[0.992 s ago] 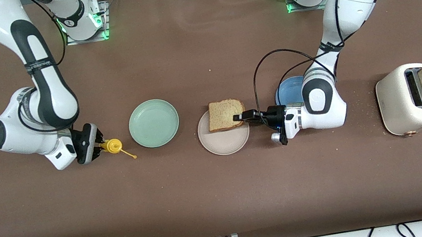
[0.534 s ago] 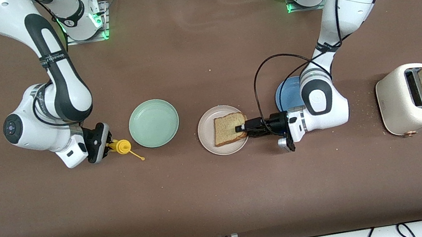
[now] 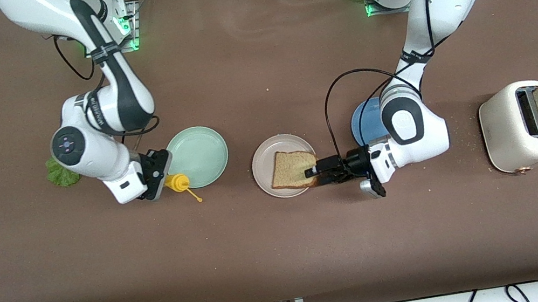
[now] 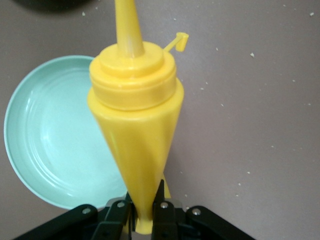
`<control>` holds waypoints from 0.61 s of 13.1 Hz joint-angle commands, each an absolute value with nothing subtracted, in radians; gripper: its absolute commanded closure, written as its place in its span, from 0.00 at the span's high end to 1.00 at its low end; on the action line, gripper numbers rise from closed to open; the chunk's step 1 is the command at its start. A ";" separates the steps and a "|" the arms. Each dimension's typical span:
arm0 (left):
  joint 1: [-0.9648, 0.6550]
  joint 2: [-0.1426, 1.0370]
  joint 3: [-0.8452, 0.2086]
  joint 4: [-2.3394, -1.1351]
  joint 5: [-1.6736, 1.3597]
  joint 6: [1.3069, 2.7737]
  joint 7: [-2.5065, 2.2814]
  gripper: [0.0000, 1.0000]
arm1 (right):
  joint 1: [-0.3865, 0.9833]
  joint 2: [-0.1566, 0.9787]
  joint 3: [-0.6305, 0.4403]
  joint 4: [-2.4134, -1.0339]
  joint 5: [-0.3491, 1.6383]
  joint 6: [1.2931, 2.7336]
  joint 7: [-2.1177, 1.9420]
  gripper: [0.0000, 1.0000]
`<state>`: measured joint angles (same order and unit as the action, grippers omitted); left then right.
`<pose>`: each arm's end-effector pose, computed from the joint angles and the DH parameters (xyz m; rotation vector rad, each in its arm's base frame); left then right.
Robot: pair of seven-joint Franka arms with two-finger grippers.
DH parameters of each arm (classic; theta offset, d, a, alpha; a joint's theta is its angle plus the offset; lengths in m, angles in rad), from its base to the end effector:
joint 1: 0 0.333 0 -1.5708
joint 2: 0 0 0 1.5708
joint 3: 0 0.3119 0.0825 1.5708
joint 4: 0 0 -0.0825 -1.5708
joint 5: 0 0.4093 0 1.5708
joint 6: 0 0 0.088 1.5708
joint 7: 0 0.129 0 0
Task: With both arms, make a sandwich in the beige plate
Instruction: 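Lower the bread onto the beige plate while the right gripper lifts the mustard, then squeeze the mustard over the bread while the left gripper returns to the toaster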
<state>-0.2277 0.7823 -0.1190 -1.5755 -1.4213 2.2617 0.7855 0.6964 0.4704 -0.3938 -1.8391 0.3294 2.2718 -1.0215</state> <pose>0.6749 -0.2783 0.1604 2.0588 -0.0280 0.1651 0.6228 0.2202 0.2481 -2.5782 -1.6719 -0.0572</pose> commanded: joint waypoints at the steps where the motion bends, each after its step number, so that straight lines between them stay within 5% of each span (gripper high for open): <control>1: -0.230 0.746 -0.112 -1.609 -1.454 2.318 0.795 1.00 | 0.748 0.475 -0.402 -1.812 0.230 2.270 -0.861 0.03; 8: -0.239 0.626 -0.091 -1.749 -1.451 2.651 0.796 1.00 | 0.925 0.580 -0.403 -1.697 -0.039 2.247 -0.442 0.03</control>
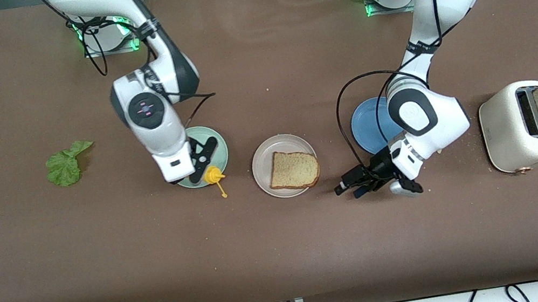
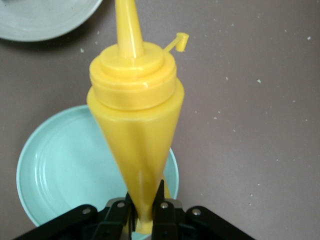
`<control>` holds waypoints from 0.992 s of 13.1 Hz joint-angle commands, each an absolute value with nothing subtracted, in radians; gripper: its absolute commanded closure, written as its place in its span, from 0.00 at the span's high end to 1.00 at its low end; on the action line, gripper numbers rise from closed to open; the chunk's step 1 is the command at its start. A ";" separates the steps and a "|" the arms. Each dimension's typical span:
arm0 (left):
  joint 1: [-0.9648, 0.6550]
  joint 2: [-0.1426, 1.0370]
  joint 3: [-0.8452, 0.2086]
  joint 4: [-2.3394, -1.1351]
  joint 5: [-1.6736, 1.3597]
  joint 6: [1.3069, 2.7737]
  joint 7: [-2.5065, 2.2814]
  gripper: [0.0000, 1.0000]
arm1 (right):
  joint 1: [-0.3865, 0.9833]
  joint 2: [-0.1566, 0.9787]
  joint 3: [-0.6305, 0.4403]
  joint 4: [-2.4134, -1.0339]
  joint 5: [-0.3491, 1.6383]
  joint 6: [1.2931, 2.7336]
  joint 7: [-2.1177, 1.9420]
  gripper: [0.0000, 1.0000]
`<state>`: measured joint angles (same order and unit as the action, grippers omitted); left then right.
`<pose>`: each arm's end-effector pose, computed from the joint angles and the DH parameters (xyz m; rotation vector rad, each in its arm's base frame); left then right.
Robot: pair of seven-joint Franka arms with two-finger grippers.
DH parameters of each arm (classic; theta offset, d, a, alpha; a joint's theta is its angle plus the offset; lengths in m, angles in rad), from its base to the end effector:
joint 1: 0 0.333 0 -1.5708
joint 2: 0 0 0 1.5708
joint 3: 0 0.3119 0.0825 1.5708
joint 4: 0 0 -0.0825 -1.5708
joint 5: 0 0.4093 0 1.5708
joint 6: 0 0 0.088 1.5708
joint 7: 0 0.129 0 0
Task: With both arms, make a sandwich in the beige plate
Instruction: 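Squeeze the mustard over the bread while the left gripper returns to the toaster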
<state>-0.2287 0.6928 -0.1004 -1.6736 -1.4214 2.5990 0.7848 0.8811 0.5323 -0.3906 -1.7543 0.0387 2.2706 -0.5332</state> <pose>0.6847 -0.2178 0.1768 2.2846 0.1499 0.4331 0.5924 0.3375 0.2473 2.5757 1.4926 0.0306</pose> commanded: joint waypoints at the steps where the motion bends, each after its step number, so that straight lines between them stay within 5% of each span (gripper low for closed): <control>1: -0.232 0.608 -0.089 -1.768 -1.450 2.651 0.798 1.00 | 0.948 0.601 -0.403 -1.666 -0.092 2.226 -0.422 0.03; 7: -0.167 0.565 -0.075 -1.799 -1.143 2.585 0.741 1.00 | 1.045 0.845 -0.407 -1.343 -0.282 1.947 -0.405 0.03; 13: 0.001 0.486 -0.069 -1.706 -0.634 2.196 0.463 1.00 | 1.115 0.933 -0.408 -1.259 -0.446 1.910 -0.346 0.03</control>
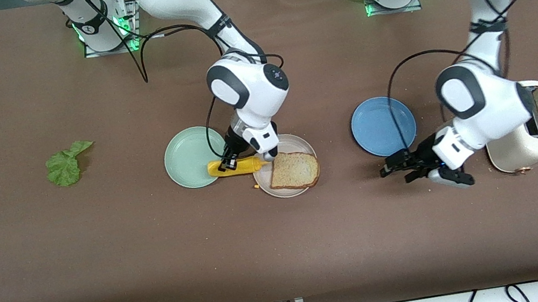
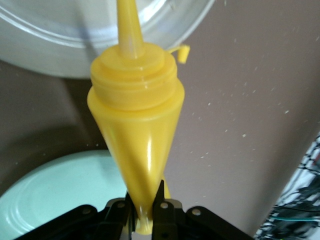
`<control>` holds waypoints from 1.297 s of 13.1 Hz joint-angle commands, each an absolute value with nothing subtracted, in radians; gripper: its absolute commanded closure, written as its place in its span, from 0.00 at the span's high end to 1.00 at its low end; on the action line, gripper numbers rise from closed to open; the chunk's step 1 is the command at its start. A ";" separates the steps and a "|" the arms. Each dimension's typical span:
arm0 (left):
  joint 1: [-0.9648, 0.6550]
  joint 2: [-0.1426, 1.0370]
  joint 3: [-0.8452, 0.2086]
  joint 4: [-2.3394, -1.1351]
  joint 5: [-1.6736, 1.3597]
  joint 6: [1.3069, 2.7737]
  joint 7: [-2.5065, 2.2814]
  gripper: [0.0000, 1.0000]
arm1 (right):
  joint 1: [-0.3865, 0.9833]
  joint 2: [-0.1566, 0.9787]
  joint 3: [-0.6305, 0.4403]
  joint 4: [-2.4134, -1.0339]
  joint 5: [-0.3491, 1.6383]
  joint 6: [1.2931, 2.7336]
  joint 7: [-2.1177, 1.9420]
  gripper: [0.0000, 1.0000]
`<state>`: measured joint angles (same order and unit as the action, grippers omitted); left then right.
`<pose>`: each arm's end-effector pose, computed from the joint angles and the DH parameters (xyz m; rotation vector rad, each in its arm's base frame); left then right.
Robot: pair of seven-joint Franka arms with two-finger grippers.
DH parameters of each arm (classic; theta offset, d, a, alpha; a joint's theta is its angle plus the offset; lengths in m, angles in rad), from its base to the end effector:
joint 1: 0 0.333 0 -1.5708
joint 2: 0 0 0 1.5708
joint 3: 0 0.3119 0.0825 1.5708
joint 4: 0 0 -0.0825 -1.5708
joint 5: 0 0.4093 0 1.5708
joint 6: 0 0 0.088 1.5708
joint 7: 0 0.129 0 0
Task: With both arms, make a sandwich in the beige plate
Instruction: 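Squeeze the mustard over the bread while the left gripper returns to the toaster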
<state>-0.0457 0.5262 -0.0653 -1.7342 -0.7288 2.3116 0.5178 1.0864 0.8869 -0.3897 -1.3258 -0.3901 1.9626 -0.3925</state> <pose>0.6903 -0.0975 0.2487 2.5725 -0.1634 0.2118 0.5524 0.4911 0.1903 1.8944 1.5741 -0.1176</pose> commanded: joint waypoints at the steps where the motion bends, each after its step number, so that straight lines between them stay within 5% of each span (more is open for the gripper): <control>1: 0.021 0.482 -0.068 -1.692 -0.615 2.140 0.457 1.00 | 1.120 0.939 -0.407 -1.259 -0.480 1.907 -0.316 0.03; 9: 0.164 0.439 -0.066 -1.528 -0.293 1.737 0.299 1.00 | 1.115 0.924 -0.425 -1.258 -0.465 1.896 -0.304 0.00; 17: 0.170 0.345 -0.069 -1.525 0.001 1.698 0.192 1.00 | 0.836 0.666 -0.430 -1.330 -0.082 1.871 -0.671 0.00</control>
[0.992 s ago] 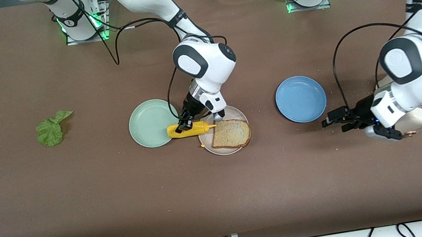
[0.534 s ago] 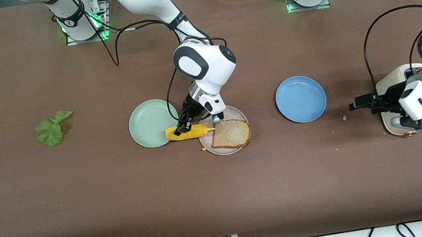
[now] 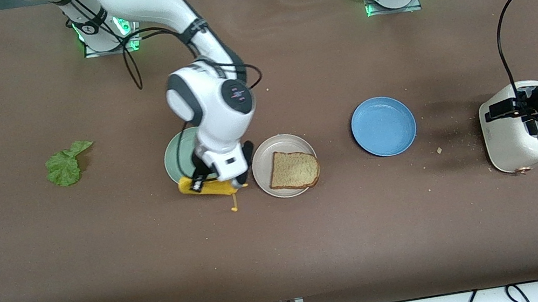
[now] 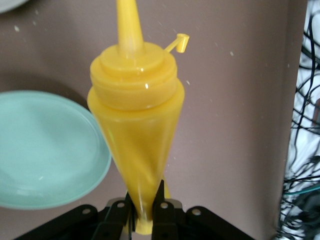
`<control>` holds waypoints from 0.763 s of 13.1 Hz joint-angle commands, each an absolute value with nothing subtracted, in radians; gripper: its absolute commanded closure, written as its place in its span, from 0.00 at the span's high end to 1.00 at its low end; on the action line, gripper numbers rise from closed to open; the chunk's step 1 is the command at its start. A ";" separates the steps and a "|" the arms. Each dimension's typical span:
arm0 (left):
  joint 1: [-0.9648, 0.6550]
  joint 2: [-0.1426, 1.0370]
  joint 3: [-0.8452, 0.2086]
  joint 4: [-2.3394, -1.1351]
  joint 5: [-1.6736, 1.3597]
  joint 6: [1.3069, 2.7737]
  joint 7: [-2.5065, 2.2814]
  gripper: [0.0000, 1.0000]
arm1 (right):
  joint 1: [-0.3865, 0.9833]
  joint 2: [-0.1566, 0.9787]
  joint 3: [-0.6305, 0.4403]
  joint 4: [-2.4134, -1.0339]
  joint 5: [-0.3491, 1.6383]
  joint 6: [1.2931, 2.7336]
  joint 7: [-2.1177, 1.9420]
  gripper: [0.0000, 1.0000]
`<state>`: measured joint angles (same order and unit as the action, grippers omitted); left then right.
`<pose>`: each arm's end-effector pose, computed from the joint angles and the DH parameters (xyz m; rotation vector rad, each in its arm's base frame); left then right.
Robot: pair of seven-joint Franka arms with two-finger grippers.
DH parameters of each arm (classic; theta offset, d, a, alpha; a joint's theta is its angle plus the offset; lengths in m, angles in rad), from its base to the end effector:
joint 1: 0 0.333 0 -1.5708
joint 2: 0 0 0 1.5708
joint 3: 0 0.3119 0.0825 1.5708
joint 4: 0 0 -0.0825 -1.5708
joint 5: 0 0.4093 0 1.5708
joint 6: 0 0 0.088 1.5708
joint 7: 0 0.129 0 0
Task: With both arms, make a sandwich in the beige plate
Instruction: 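Squeeze the mustard over the bread while the left gripper returns to the toaster, then carry the mustard back and set it down beside the lettuce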
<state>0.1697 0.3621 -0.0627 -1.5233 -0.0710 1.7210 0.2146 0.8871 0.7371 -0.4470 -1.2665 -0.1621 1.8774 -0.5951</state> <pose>0.6647 0.0676 0.4065 3.0139 -0.1342 -0.2222 0.6523 0.3718 0.3176 2.2343 1.5046 -0.1284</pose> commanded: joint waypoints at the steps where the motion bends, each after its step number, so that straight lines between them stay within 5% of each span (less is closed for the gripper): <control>1: 0.170 0.330 -0.072 -1.526 0.036 1.698 0.183 1.00 | 0.795 0.632 -0.431 -1.360 -0.027 1.871 -0.716 0.00; 10: 0.195 0.279 -0.058 -1.525 0.061 1.667 0.156 1.00 | 0.470 0.457 -0.431 -1.705 0.511 1.968 -1.381 0.00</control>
